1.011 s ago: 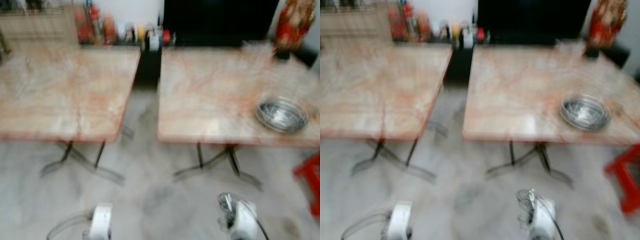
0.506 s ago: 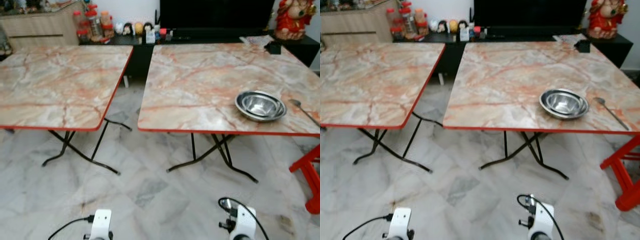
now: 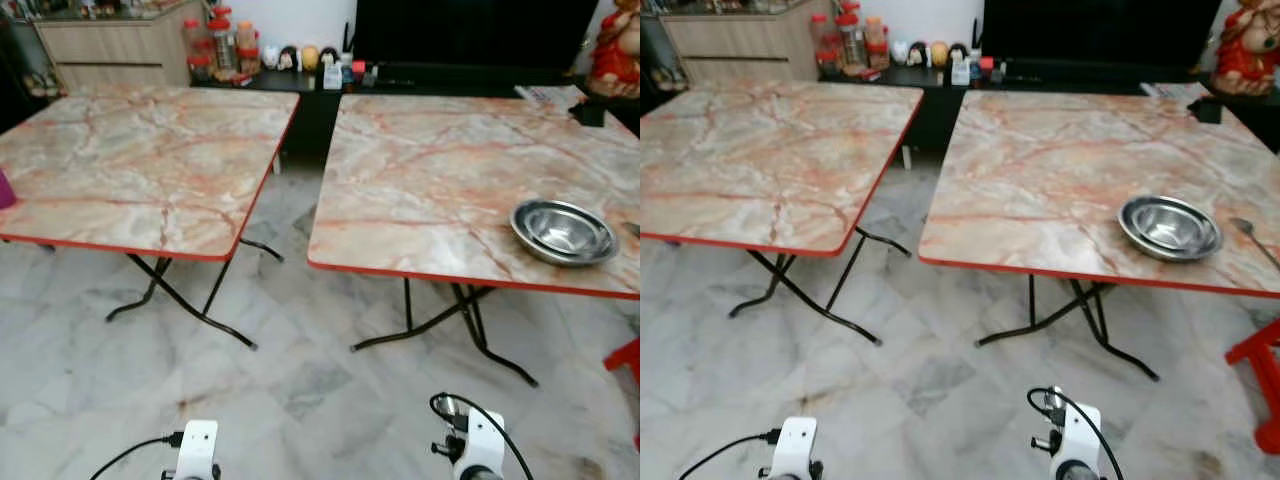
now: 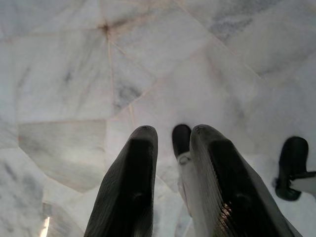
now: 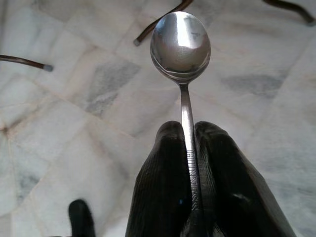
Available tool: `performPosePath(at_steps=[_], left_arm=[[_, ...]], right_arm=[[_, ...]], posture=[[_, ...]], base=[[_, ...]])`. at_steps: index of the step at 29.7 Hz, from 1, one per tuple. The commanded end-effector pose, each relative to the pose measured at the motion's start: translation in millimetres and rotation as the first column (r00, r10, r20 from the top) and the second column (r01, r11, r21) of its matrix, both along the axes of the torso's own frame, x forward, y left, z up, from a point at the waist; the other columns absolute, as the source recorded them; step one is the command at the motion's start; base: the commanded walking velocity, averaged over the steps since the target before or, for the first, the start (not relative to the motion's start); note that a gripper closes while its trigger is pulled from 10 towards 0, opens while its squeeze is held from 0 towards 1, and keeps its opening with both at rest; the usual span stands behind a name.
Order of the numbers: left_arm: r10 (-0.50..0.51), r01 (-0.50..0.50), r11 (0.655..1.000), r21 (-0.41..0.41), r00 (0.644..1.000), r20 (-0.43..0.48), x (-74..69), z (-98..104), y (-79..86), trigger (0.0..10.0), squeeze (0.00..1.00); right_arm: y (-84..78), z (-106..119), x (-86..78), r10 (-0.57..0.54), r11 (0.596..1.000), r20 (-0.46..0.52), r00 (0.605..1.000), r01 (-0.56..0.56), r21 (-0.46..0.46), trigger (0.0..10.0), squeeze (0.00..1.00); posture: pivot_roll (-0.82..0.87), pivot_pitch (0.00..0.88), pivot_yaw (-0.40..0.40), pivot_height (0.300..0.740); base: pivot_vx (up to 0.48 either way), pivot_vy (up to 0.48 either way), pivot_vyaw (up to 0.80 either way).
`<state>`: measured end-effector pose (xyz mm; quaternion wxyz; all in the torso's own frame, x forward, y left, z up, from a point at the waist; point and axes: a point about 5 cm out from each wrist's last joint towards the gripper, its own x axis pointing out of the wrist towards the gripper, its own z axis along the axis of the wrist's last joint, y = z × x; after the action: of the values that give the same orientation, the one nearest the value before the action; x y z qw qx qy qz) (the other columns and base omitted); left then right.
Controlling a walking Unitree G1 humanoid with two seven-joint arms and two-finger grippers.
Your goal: Setting the table
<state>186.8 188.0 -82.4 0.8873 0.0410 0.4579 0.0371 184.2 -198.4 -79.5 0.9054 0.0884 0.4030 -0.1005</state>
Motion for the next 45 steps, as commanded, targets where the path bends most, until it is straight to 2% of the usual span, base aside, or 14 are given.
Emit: performPosePath(at_steps=[1,30,38,45], left_arm=[[0.001,-0.001,1.0,0.001,1.0,-0.004,0.4,0.0,-0.8,10.0,0.0],[-0.003,0.003,1.0,-0.008,1.0,-0.006,0.9,-0.1,-2.7,10.0,0.0],[-0.004,0.004,1.0,-0.021,1.0,-0.001,0.8,-0.3,-5.0,10.0,0.0],[-0.024,0.024,1.0,0.006,1.0,-0.007,1.2,0.0,-3.3,10.0,0.0]], right_arm=[[-1.9,0.9,1.4,-0.003,1.0,0.001,1.0,0.003,-0.005,10.0,0.0],[-0.1,-0.1,0.4,-0.003,1.0,-0.007,1.0,0.003,0.004,10.0,0.0],[0.4,0.0,0.7,-0.005,1.0,-0.004,1.0,0.005,0.008,10.0,0.0],[0.6,0.3,1.1,-0.003,1.0,-0.001,1.0,0.003,0.006,10.0,0.0]], posture=[[-0.09,0.0,0.007,0.74],[-0.09,0.0,0.009,0.74],[-0.09,0.0,0.009,0.74],[-0.09,0.0,0.009,0.74]], base=[[0.281,0.0,0.0],[0.307,0.0,0.0],[0.0,0.0,0.0],[0.0,-0.035,0.0]])
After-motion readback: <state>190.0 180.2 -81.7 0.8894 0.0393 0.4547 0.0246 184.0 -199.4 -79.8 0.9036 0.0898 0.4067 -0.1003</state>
